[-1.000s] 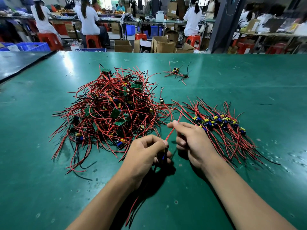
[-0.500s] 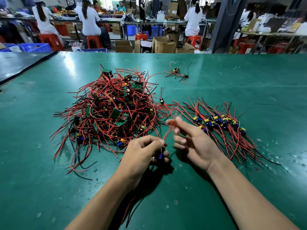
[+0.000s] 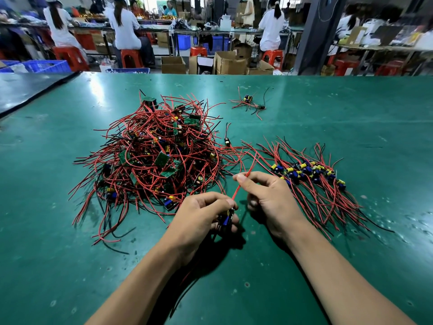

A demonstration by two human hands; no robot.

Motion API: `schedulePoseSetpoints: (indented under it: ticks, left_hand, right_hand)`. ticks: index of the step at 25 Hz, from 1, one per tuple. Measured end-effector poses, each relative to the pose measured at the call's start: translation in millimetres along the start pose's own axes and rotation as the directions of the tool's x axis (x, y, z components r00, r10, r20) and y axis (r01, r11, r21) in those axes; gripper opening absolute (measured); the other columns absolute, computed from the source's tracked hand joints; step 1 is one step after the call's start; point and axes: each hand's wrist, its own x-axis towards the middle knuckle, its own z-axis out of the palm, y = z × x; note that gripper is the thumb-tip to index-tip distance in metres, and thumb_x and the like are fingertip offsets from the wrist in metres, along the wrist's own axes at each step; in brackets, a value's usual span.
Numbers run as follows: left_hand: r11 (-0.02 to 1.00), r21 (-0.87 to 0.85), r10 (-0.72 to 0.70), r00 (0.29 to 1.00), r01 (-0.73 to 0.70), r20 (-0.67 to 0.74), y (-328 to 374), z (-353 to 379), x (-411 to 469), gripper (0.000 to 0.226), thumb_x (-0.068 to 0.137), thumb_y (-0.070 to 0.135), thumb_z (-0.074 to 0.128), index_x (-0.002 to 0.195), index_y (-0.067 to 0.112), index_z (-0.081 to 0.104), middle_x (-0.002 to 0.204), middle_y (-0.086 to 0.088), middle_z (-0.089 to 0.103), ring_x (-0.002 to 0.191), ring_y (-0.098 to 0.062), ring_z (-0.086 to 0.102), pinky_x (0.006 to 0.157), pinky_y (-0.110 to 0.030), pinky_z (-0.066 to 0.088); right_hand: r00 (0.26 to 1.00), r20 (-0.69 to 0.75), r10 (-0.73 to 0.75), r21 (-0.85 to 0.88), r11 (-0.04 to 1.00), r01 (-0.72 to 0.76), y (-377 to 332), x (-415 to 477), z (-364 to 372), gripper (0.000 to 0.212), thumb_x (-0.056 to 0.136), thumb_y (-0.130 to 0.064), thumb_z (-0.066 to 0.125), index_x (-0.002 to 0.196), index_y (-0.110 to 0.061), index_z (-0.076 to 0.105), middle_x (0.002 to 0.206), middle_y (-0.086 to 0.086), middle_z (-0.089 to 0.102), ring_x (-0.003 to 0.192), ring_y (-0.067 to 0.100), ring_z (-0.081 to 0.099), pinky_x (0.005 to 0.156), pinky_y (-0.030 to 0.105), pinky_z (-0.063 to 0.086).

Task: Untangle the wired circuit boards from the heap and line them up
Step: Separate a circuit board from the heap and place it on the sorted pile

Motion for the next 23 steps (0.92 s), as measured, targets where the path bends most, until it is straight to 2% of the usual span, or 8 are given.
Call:
schedulePoseSetpoints:
  ticks: [2,4,11,15,18,20,22,23]
  left_hand:
    - [1.0,0.012,-0.004,1.0,0.004,0.018,-0.2,0.3,-0.3,0.017,0.089,0.004,0.062,0.076,0.007,0.071,0.065,-0.016,0.067,0.051,-0.023,0.062,0.049,-0.022,0.05]
    - [1.0,0.022,-0.013,0.999,0.012,0.038,-0.2,0.8,-0.5,0.02,0.089,0.003,0.061,0.073,0.008,0.071,0.064,-0.016,0.066,0.05,-0.022,0.061,0.048,-0.022,0.05]
    - [0.999,0.024,-0.027,0.997,0.026,0.071,-0.1,0.4,0.0,0.017,0.089,0.004,0.062,0.075,0.007,0.07,0.065,-0.016,0.065,0.052,-0.023,0.059,0.052,-0.024,0.051]
    - [0.999,0.035,-0.022,0.997,0.019,0.078,0.3,-0.3,0.4,0.017,0.089,0.004,0.061,0.075,0.008,0.07,0.065,-0.016,0.065,0.052,-0.024,0.059,0.051,-0.024,0.051]
    - [0.999,0.037,-0.029,0.997,0.026,0.077,0.0,-1.4,0.9,0.019,0.089,0.004,0.061,0.074,0.008,0.07,0.065,-0.016,0.065,0.052,-0.024,0.06,0.051,-0.024,0.051]
    - [0.999,0.036,-0.025,0.998,0.023,0.056,-1.3,-1.8,2.5,0.02,0.09,0.004,0.06,0.074,0.008,0.07,0.066,-0.017,0.066,0.053,-0.024,0.062,0.052,-0.024,0.053]
    - [1.0,0.021,-0.003,1.0,0.002,0.013,-2.7,-1.3,4.3,0.017,0.092,0.008,0.06,0.079,0.006,0.071,0.071,-0.018,0.07,0.059,-0.025,0.068,0.056,-0.025,0.057]
    - [1.0,-0.002,0.007,1.0,-0.007,-0.007,-2.6,-0.4,4.9,0.018,0.095,0.014,0.059,0.085,0.004,0.07,0.076,-0.019,0.072,0.063,-0.025,0.07,0.059,-0.027,0.058]
  right_hand:
    - [0.989,-0.114,-0.092,-0.009,0.996,0.091,1.3,5.1,-2.9,0.013,0.081,-0.027,0.081,0.083,-0.015,0.076,0.046,-0.005,0.039,0.038,0.01,0.028,0.043,0.016,0.02]
    - [0.958,-0.216,-0.187,-0.043,0.982,0.182,2.7,12.2,-9.3,0.006,0.084,-0.019,0.079,0.079,-0.017,0.076,0.048,-0.011,0.046,0.039,0.008,0.029,0.042,0.017,0.024]
    - [0.868,-0.357,-0.344,-0.176,0.938,0.3,2.8,22.7,-18.3,0.014,0.08,-0.021,0.084,0.069,-0.024,0.075,0.06,-0.013,0.063,0.049,0.0,0.045,0.062,0.024,0.036]
    - [0.838,-0.371,-0.402,-0.296,0.906,0.303,4.4,22.1,-22.4,0.023,0.084,-0.036,0.078,0.069,-0.022,0.069,0.053,-0.017,0.056,0.054,0.009,0.046,0.067,0.031,0.039]
    - [0.856,-0.361,-0.37,-0.298,0.916,0.27,4.2,20.9,-21.3,0.032,0.088,-0.041,0.071,0.066,-0.021,0.061,0.046,-0.014,0.046,0.05,0.015,0.041,0.06,0.033,0.039]
    - [0.911,-0.325,-0.255,-0.123,0.966,0.227,3.0,20.6,-17.9,0.033,0.094,-0.036,0.068,0.068,-0.02,0.055,0.046,-0.012,0.039,0.043,0.012,0.034,0.048,0.027,0.034]
    - [0.948,-0.271,-0.165,0.028,0.983,0.18,-0.4,20.0,-14.7,0.031,0.096,-0.036,0.066,0.074,-0.016,0.054,0.053,-0.008,0.044,0.039,0.008,0.036,0.039,0.022,0.031]
    - [0.955,-0.256,-0.147,0.027,0.987,0.159,-1.3,19.6,-13.8,0.03,0.097,-0.039,0.063,0.078,-0.016,0.056,0.06,-0.006,0.05,0.039,0.008,0.039,0.037,0.021,0.032]
